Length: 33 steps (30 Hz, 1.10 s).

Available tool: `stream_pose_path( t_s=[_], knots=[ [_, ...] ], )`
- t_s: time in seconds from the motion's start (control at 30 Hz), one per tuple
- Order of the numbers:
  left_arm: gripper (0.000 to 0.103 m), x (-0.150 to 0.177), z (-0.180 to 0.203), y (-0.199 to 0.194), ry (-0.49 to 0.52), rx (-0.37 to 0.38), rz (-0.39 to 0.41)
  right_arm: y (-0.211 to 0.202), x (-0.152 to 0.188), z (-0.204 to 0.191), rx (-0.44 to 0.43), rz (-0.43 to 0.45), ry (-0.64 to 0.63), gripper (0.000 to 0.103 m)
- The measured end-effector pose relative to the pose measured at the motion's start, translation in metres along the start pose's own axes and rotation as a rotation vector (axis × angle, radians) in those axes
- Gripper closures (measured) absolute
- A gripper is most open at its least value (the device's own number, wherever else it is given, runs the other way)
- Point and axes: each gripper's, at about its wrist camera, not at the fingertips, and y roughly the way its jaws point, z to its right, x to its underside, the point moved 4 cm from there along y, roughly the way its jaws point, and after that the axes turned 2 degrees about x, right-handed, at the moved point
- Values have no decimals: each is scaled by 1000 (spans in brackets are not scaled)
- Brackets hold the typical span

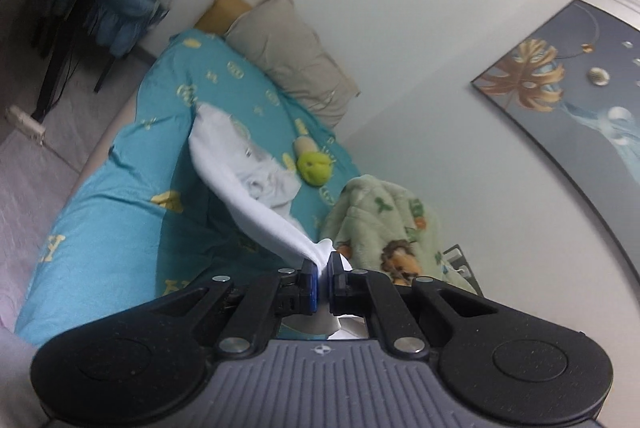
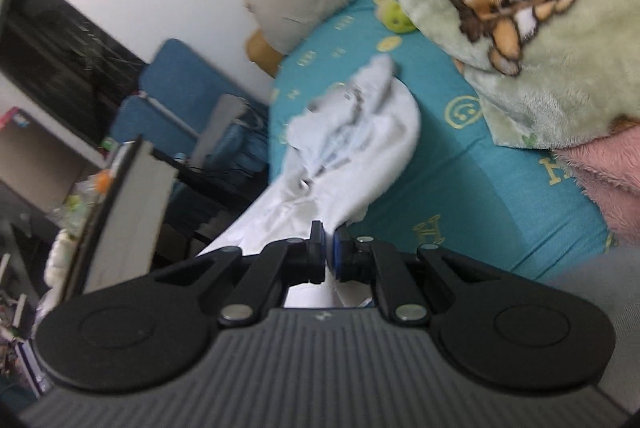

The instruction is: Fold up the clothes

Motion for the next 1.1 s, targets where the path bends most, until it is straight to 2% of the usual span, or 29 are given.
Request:
stream_pose_path(
  t_s=[0.13, 0.23, 0.4, 0.5, 0.7, 0.93, 1.1],
  knots=[
    [99, 16, 28, -39, 76, 18, 38, -34, 14, -10, -39, 33, -49, 96],
    [98, 21, 37, -51, 110, 8, 61, -41, 16, -12, -46, 40, -63, 96],
    [98, 10, 34, -29, 140, -32, 55, -10, 0, -10, -12, 25, -75, 96],
    [98, -3, 30, 2, 187, -76, 47, 21, -16, -4, 5, 8, -62, 96],
    [98, -33, 2, 93, 246, -178, 6, 102, -46, 11, 63, -30, -69, 96],
    [98, -51, -63, 201, 255, -265, -60, 195, -64, 42, 144, -86, -84, 96],
    [98, -53, -111, 262, 286, -306, -106, 254, -63, 62, 202, -120, -124, 96]
  ],
)
